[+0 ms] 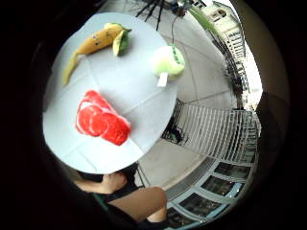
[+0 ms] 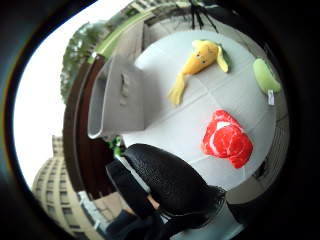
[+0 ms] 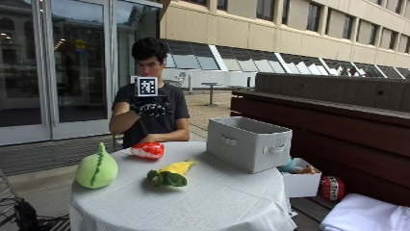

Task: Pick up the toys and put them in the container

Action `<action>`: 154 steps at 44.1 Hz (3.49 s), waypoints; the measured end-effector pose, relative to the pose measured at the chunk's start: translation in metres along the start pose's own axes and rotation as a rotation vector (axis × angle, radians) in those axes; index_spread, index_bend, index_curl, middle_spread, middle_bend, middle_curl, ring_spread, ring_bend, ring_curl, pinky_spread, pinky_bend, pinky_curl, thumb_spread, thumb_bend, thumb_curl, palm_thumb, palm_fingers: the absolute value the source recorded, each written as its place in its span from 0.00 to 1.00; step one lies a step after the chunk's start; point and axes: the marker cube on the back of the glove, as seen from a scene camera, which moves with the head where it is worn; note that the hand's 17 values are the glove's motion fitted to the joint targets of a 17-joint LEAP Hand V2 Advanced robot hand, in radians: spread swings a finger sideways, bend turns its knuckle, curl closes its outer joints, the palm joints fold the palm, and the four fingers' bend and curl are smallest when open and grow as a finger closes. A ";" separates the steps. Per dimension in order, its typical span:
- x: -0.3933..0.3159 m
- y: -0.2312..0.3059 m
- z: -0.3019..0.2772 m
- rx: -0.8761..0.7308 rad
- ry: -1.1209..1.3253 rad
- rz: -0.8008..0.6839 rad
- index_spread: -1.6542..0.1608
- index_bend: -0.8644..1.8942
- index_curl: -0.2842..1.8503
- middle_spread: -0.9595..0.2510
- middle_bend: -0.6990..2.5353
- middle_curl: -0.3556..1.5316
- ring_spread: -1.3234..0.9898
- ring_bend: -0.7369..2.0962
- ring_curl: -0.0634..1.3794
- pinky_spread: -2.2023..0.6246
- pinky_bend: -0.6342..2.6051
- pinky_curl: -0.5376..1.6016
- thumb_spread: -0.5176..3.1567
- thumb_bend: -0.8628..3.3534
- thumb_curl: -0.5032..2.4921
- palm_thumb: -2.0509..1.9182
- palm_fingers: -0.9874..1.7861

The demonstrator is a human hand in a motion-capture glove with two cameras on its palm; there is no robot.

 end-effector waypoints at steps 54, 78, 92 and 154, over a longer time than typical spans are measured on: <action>0.064 0.046 0.161 -0.176 -0.041 -0.090 0.74 0.37 0.24 0.60 0.37 0.41 0.39 0.54 0.30 0.71 0.43 0.41 0.47 0.26 0.27 0.65 0.61; 0.054 0.017 0.078 -0.133 -0.156 -0.083 0.74 0.32 0.17 0.59 0.49 0.49 0.43 0.66 0.38 0.62 0.46 0.44 0.39 0.30 0.35 0.74 0.76; 0.003 -0.036 -0.063 0.099 -0.110 -0.107 0.70 0.37 0.17 0.50 0.42 0.47 0.39 0.65 0.38 0.61 0.50 0.46 0.33 0.26 0.38 0.70 0.72; -0.374 -0.058 -0.134 -0.012 -0.088 -0.544 0.71 0.35 0.15 0.65 0.27 0.48 0.47 0.55 0.36 0.68 0.59 0.51 0.39 0.17 0.39 0.55 0.34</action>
